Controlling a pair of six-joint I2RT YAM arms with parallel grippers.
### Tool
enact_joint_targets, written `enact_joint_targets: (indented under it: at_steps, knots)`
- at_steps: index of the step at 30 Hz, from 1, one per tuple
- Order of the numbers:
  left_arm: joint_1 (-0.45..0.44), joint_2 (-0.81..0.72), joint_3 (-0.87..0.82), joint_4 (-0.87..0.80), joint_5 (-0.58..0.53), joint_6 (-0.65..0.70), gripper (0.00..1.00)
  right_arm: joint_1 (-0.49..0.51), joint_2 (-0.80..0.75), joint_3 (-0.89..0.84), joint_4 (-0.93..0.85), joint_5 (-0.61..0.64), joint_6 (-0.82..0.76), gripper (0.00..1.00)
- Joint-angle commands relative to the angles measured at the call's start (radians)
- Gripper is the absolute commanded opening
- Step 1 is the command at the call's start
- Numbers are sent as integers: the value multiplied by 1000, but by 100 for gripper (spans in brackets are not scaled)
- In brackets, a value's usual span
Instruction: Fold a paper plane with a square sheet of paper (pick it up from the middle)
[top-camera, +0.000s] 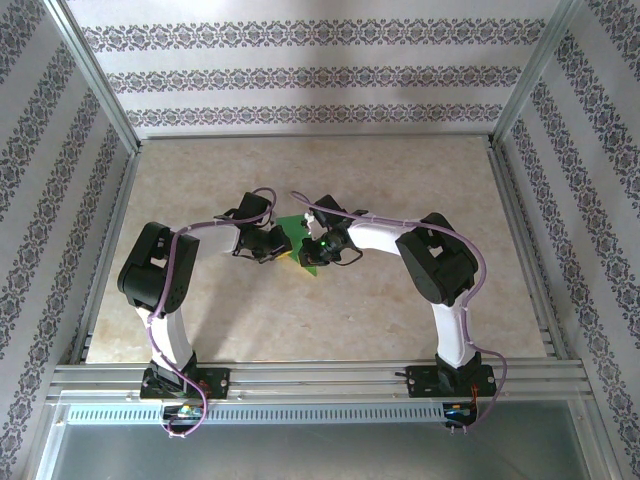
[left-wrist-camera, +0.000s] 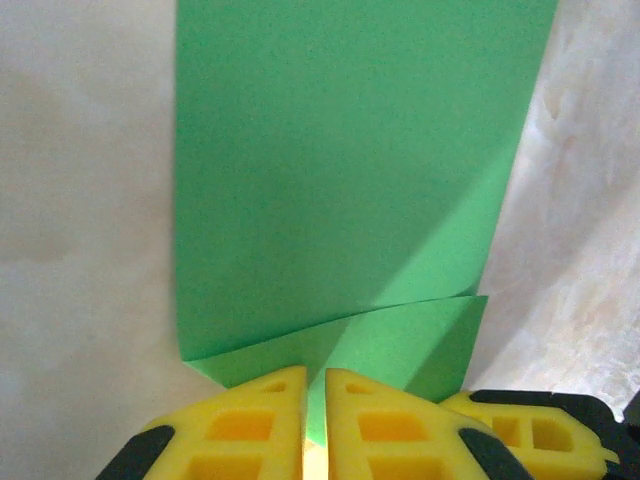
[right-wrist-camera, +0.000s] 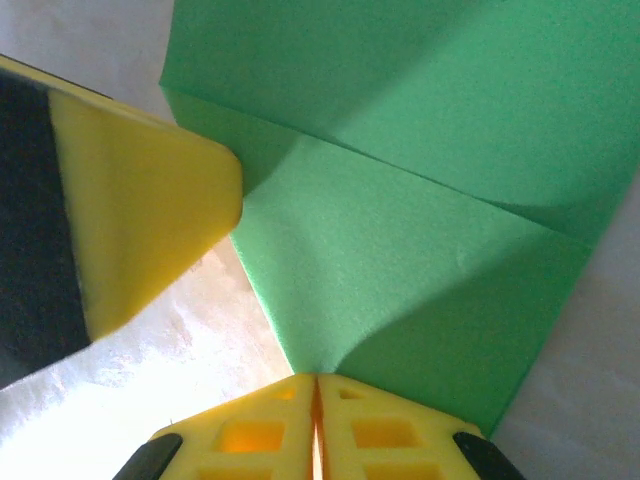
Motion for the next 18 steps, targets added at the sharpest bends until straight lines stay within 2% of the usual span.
enact_joint_targets:
  at_steps: [1,10,18]
  knots:
    - [14,14,18,-50,-56,38,13,9,14,-46,-92,32,-27,12]
    - [24,67,10,-85,-83,25,7,7,-21,-82,-112,29,-40,12]
    - [23,75,0,-110,-94,17,7,3,-120,-211,-131,14,-60,12]
